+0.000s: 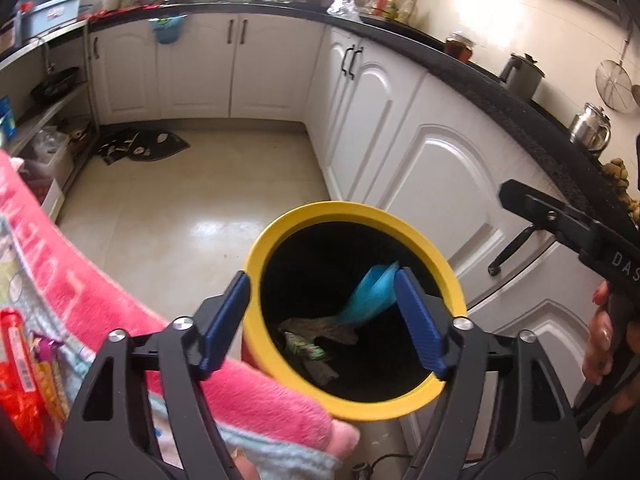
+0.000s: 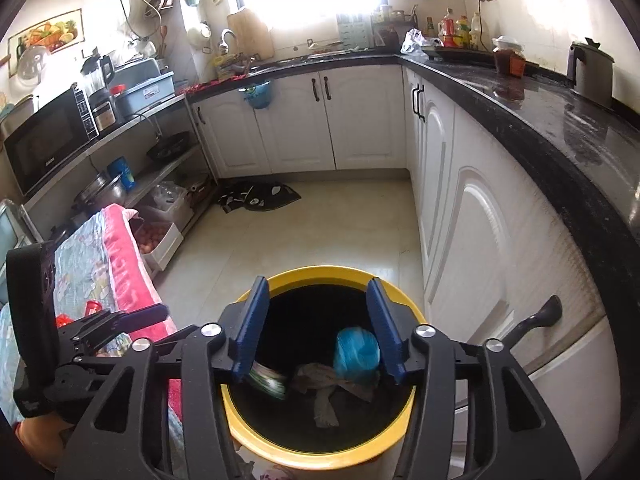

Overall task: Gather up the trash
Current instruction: 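Carry both items over the bin and open both tools to drop them, then move both tools back over the remaining trash on the bed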

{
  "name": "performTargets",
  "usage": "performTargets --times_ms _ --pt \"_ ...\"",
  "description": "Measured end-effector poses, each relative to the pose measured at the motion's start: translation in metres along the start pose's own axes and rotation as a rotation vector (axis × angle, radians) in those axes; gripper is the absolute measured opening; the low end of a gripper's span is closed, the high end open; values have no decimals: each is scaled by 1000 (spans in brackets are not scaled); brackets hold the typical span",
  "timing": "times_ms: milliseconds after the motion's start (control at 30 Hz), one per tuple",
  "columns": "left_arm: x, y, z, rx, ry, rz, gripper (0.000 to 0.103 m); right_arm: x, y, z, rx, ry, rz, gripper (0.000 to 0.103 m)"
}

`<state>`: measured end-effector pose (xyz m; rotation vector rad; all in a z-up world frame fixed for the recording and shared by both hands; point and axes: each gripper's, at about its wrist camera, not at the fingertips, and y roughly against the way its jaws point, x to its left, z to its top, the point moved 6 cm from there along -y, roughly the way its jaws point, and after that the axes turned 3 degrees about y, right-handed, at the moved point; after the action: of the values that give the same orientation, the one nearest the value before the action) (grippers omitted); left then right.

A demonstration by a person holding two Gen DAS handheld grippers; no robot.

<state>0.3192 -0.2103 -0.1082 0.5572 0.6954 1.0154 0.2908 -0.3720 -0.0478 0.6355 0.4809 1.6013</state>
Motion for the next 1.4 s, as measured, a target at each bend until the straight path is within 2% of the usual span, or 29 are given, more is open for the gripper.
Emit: performTargets --times_ms 67,167,400,600,767,867,1400 --pt "6 11 -1 -23 0 23 88 3 5 0 -12 6 1 53" --pt "16 33 0 -58 15 60 92 11 16 1 -38 23 -2 59" --pt "42 92 3 -165 34 135 92 36 38 6 -91 44 39 65" --pt "63 134 3 -225 85 171 92 58 53 8 -112 80 66 67" --pt "78 163 -6 -261 109 206 92 76 68 10 -138 109 96 68" --pt "89 180 -14 -282 128 222 92 90 78 9 -152 129 120 72" --pt "139 253 -51 -349 208 327 92 181 96 0 -142 262 255 73"
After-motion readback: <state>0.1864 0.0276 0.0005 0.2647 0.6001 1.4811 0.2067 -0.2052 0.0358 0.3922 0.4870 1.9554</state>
